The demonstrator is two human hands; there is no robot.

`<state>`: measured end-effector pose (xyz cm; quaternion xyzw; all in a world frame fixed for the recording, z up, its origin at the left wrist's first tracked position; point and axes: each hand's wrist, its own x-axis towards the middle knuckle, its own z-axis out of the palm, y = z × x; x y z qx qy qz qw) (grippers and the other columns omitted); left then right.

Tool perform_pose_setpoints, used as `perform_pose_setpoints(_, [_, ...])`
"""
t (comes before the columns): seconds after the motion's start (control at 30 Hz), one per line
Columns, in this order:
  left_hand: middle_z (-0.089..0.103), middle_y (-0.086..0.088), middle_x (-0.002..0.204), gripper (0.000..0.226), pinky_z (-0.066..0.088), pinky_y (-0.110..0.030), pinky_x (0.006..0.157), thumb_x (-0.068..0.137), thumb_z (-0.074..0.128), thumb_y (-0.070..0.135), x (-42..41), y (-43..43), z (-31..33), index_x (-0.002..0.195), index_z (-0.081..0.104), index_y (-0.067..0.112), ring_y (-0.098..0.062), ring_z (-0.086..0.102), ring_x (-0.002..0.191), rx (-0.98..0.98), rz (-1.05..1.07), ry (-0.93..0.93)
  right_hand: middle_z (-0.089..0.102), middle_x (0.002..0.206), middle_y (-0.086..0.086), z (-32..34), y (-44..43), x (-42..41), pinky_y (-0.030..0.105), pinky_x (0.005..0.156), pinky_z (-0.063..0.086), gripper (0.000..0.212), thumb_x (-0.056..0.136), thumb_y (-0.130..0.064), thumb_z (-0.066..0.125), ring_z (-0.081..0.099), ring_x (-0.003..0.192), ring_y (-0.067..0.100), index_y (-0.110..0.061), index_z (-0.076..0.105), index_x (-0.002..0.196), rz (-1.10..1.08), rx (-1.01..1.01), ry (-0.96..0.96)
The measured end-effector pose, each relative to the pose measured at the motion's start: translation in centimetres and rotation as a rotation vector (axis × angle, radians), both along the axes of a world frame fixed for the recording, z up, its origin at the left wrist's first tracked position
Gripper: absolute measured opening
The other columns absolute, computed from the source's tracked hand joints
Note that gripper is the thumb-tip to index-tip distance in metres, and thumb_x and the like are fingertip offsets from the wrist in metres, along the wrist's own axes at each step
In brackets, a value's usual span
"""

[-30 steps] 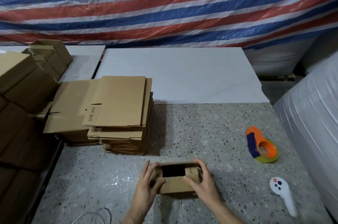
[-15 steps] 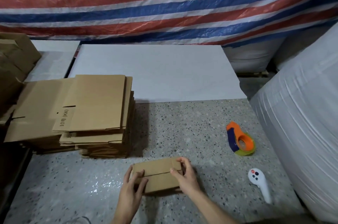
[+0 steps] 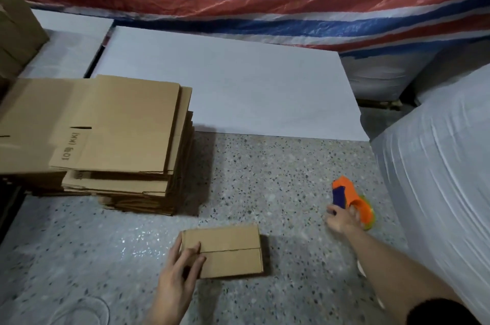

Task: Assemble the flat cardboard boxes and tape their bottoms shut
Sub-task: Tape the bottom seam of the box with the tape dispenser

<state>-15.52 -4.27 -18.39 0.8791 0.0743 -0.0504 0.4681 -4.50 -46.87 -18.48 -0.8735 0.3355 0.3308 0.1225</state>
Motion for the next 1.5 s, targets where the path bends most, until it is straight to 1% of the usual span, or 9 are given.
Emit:
perform_pose_setpoints(0.1, [0.050, -0.013, 0.148, 0.021, 0.045, -0.019, 0.098, 0.081, 0.079, 0.005, -0.1, -0.3, 0.0, 0.100, 0.077, 0.015, -0.024, 0.058, 0.126, 0.002, 0.019, -0.009, -0.003, 0.167, 0.012, -1.3, -0.4, 0.6, 0.048, 0.124, 0.010, 0.050, 0.101, -0.037, 0.047, 0.002, 0.153, 0.034, -0.032, 0.040, 0.151, -0.028, -0.053, 0.069])
perform_pose_setpoints(0.27, [0.042, -0.003, 0.155, 0.022, 0.044, -0.032, 0.107, 0.086, 0.077, 0.016, 0.2, 0.1, 0.4, 0.098, 0.072, 0.033, -0.016, 0.052, 0.134, -0.068, 0.012, 0.011, 0.053, 0.134, 0.013, -2.9, 0.0, 1.2, 0.047, 0.113, 0.034, 0.036, 0.097, -0.033, 0.061, 0.048, 0.126, 0.035, -0.030, 0.063, 0.133, -0.014, -0.173, -0.177])
perform_pose_setpoints(0.5, [0.029, 0.010, 0.161, 0.027, 0.040, -0.026, 0.111, 0.092, 0.061, 0.045, 0.1, 0.4, 0.6, 0.115, 0.070, 0.032, -0.009, 0.046, 0.136, -0.050, -0.032, 0.065, 0.065, 0.115, 0.014, 1.0, 4.9, 0.9, 0.038, 0.079, 0.051, 0.028, 0.084, -0.030, 0.081, 0.062, 0.097, 0.032, -0.016, 0.078, 0.108, -0.011, 0.008, -0.623])
perform_pose_setpoints(0.73, [0.031, 0.001, 0.162, 0.031, 0.046, -0.039, 0.109, 0.096, 0.060, 0.044, 0.3, 0.5, 1.2, 0.119, 0.070, 0.026, -0.019, 0.052, 0.133, -0.039, -0.056, 0.098, 0.070, 0.092, -0.005, 9.4, 10.8, -3.6, 0.023, 0.074, 0.051, 0.025, 0.082, -0.009, 0.081, 0.067, 0.088, 0.018, -0.027, 0.065, 0.090, 0.112, 0.664, -0.898])
perform_pose_setpoints(0.87, [0.032, 0.001, 0.161, 0.032, 0.047, -0.039, 0.106, 0.096, 0.063, 0.041, 0.3, 0.5, 1.0, 0.123, 0.070, 0.025, -0.020, 0.052, 0.133, -0.011, -0.041, 0.086, 0.073, 0.110, 0.003, 12.5, 15.0, -5.8, 0.027, 0.083, 0.057, 0.048, 0.071, -0.011, 0.075, 0.070, 0.100, 0.017, -0.024, 0.062, 0.115, 0.072, 1.100, -0.714])
perform_pose_setpoints(1.07, [0.041, 0.001, 0.152, 0.030, 0.049, -0.037, 0.099, 0.096, 0.061, 0.042, 0.0, 0.6, 0.3, 0.120, 0.070, 0.026, -0.019, 0.058, 0.121, -0.040, -0.028, 0.058, 0.076, 0.092, -0.008, 12.1, 21.1, -4.8, 0.028, 0.079, 0.055, 0.040, 0.061, -0.044, 0.085, 0.071, 0.084, 0.009, -0.027, 0.073, 0.094, 0.248, 0.893, -0.566])
perform_pose_setpoints(1.3, [0.043, 0.023, 0.133, 0.034, 0.041, -0.022, 0.099, 0.092, 0.060, 0.054, -0.4, 0.7, -0.3, 0.111, 0.077, 0.032, -0.001, 0.051, 0.118, -0.178, 0.041, 0.028, 0.077, 0.092, -0.004, 12.6, 22.2, -2.4, 0.038, 0.085, 0.056, 0.031, 0.071, -0.030, 0.091, 0.071, 0.088, 0.016, -0.023, 0.078, 0.098, 0.381, 0.794, -0.489])
perform_pose_setpoints(1.4, [0.048, 0.012, 0.132, 0.016, 0.042, -0.032, 0.105, 0.092, 0.071, 0.029, 0.2, 0.5, -0.2, 0.105, 0.079, 0.026, -0.012, 0.051, 0.124, -0.260, 0.099, 0.091, 0.077, 0.091, -0.006, 12.9, 22.1, -1.9, 0.034, 0.084, 0.056, 0.029, 0.070, -0.029, 0.091, 0.071, 0.087, 0.013, -0.024, 0.079, 0.096, 0.386, 0.764, -0.460])
perform_pose_setpoints(1.5, [0.065, 0.005, 0.126, 0.023, 0.050, -0.028, 0.088, 0.091, 0.067, 0.016, 1.1, 0.9, 2.2, 0.086, 0.083, 0.033, -0.012, 0.063, 0.113, -0.692, 0.311, 0.363, 0.077, 0.092, -0.010, 13.0, 22.1, -1.9, 0.031, 0.082, 0.057, 0.030, 0.070, -0.032, 0.090, 0.071, 0.085, 0.008, -0.026, 0.079, 0.098, 0.383, 0.765, -0.443])
